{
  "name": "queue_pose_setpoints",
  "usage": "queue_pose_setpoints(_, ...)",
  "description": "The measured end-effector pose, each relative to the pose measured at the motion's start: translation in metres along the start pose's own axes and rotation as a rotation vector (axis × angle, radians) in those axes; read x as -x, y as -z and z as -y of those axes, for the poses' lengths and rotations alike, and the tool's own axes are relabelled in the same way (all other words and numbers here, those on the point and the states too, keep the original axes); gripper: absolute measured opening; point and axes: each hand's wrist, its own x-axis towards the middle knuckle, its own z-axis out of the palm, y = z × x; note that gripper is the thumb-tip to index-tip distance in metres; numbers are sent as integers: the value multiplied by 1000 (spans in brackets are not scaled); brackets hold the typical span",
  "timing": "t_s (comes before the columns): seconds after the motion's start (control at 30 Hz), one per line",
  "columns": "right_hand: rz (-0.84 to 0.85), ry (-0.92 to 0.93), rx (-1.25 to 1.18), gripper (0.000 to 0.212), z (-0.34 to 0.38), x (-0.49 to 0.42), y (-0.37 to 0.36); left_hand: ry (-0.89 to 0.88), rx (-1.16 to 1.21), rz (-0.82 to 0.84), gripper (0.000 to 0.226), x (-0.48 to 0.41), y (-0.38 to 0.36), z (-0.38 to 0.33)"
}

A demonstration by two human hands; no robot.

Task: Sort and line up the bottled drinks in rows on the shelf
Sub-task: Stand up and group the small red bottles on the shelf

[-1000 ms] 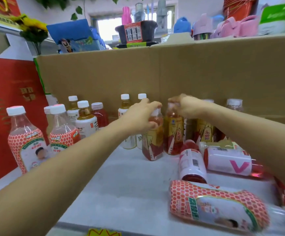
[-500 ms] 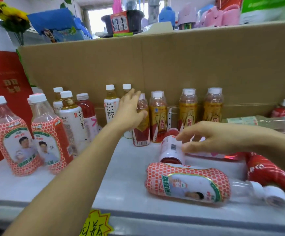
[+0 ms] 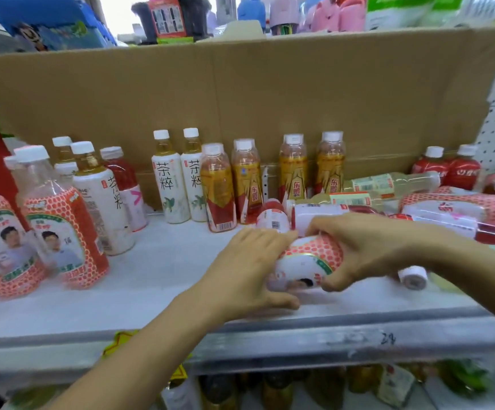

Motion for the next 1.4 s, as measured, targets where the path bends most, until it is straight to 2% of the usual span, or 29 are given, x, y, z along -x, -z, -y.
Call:
queue_pose_setpoints(0.07,-103,18,227,61,22,1,15,48,3,-108,91,0,-3,0)
queue_pose_setpoints(0.13,-241,30,438,61,43,0,33,134,202,-201,82,4,0,6)
queue_pose_setpoints(0.17,-333,32,420,62,50,0,43,184,322,-231,78,7,3,11)
queue_pose_setpoints(0.27,-656,30,-78,64,53,-6,70,363,626,-363,66,19,9,31)
queue_pose_setpoints(0.3,-718,-4,-187,63,49,-15,72,425,712,-402,65,22,10,37)
queue_pose_setpoints(0.33,-701,-78,-203,64,47,-26,68,481,786,-438,66,24,10,42)
queue_pose_setpoints(0.47,-308,-361,-158,76,41,-82,10,594,975,-554,79,25,8,61)
queue_pose_setpoints(0.6,-173,-469,-334,84,42,-113,-23,630,1034,-536,78,21,7,71)
queue_pose_setpoints(0.73,-191,-513,-721,69,27,-117,-28,644,1011,-486,83,20,6,74)
queue_pose_setpoints(0.83,-198,-471,-1050,52,19,-109,-35,654,1003,-444,86,19,9,76)
queue_pose_setpoints(0.93,-305,-341,-1338,57,27,-106,-49,648,1024,-454,83,19,9,76)
queue_pose_setpoints(1.0,-420,-219,-1335,62,40,-104,-57,649,1038,-462,78,17,7,76)
queue_pose_setpoints(1.1,-535,-125,-1184,54,54,-103,-65,674,1065,-489,74,15,3,77)
queue_pose_setpoints(1.17,-588,-84,-1163,65,58,-102,-69,678,1073,-511,74,15,1,77)
queue_pose_setpoints(1.23,-597,-44,-1169,74,58,-101,-72,687,1061,-519,76,15,0,73)
queue_pose_setpoints(1.3,-574,-44,-1148,75,56,-98,-71,702,1023,-528,76,16,0,68)
queue_pose_setpoints(1.4,-469,-48,-1097,74,52,-89,-67,751,876,-589,83,22,5,51)
